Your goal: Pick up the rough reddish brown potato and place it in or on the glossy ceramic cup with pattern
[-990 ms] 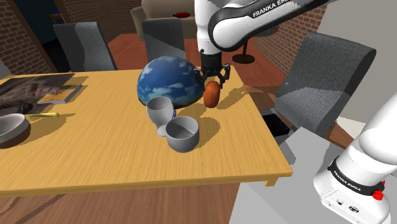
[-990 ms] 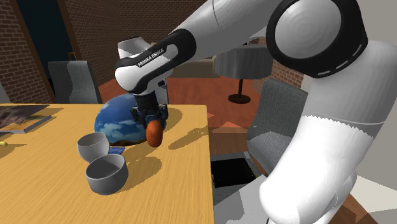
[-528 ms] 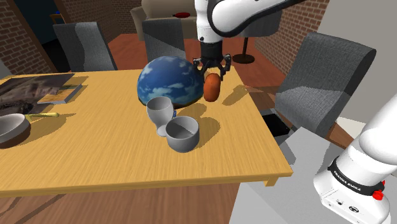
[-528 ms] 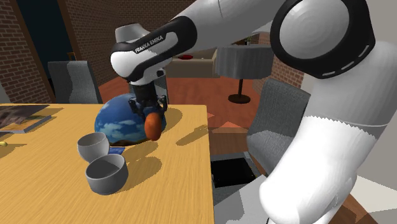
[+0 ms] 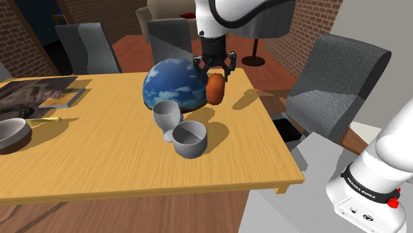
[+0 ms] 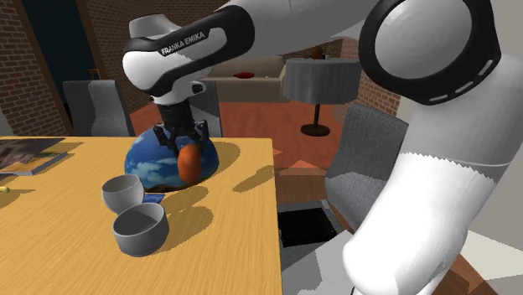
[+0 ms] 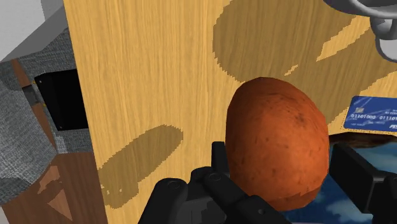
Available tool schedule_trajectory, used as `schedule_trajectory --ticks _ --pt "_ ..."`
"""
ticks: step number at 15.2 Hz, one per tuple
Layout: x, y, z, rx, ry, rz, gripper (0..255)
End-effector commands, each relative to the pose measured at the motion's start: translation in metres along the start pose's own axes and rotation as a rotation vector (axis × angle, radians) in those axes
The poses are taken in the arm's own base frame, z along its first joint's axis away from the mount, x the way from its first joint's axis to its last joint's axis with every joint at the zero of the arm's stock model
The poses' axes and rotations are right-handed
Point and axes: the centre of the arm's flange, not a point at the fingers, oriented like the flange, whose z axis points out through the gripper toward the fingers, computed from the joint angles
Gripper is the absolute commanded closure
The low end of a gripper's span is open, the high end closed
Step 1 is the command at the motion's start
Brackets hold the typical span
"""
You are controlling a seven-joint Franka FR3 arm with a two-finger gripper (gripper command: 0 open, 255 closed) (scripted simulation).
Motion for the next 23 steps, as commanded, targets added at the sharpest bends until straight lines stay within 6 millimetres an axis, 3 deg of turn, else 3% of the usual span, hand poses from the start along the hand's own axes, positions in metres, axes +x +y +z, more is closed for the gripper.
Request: schedule_trajectory --ticks 1,13,14,23 --pt "-0.019 -0.013 -0.005 0.0 0.0 0.001 255" --pt "-0.143 -0.104 -0.04 0.0 0.0 0.001 255" --pt "-0.149 -0.109 -0.042 0.0 0.0 0.001 255" --pt "-0.155 -0.112 0.005 0.0 0.0 0.001 255"
